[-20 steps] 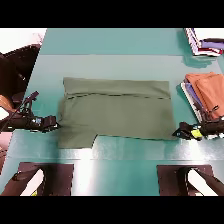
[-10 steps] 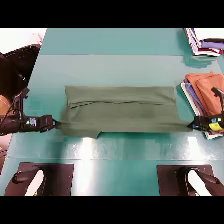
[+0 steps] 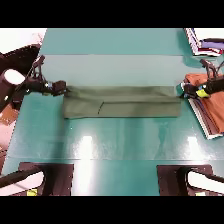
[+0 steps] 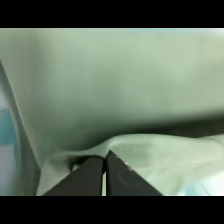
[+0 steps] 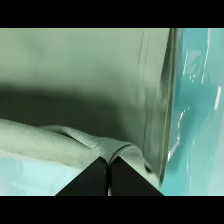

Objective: Fold the shirts.

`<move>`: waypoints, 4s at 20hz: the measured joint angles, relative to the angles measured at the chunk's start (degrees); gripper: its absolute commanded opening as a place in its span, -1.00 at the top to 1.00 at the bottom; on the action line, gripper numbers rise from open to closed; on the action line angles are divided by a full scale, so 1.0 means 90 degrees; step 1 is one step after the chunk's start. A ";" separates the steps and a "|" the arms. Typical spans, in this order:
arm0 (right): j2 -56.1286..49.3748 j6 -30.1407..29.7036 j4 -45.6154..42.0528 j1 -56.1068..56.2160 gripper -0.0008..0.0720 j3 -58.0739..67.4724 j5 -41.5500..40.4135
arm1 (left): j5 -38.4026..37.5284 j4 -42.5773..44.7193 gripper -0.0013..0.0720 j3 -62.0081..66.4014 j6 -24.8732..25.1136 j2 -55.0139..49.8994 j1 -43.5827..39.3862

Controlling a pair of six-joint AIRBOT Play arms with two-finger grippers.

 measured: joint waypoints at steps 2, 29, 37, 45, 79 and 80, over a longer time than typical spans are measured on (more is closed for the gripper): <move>-0.0527 0.0024 -0.0005 0.0027 0.92 0.0517 -0.0032 | 0.0165 0.0039 0.87 0.0566 0.0036 -0.0605 -0.0029; -0.2188 -0.0614 0.2016 -0.0894 -0.42 0.0197 -0.0063 | -0.0826 -0.0007 0.87 0.1834 0.0073 -0.1477 -0.0520; -0.1904 -0.0816 0.1916 -0.0500 0.93 0.0267 -0.0330 | 0.0121 -0.0073 0.87 0.2135 -0.0187 -0.1987 -0.1931; -0.1285 -0.0335 0.2358 0.0568 0.93 0.2509 0.0644 | 0.0092 -0.0092 0.87 0.3759 -0.0444 -0.3704 -0.3235; -0.3480 -0.1921 0.4935 0.3878 0.14 0.3463 -0.0719 | -0.1319 0.1100 0.87 0.4532 -0.0420 -0.1178 0.0573; -0.3334 -0.1848 0.4750 0.3594 0.14 0.3096 -0.0678 | -0.1338 0.1105 0.87 0.4532 -0.0423 -0.1173 0.0590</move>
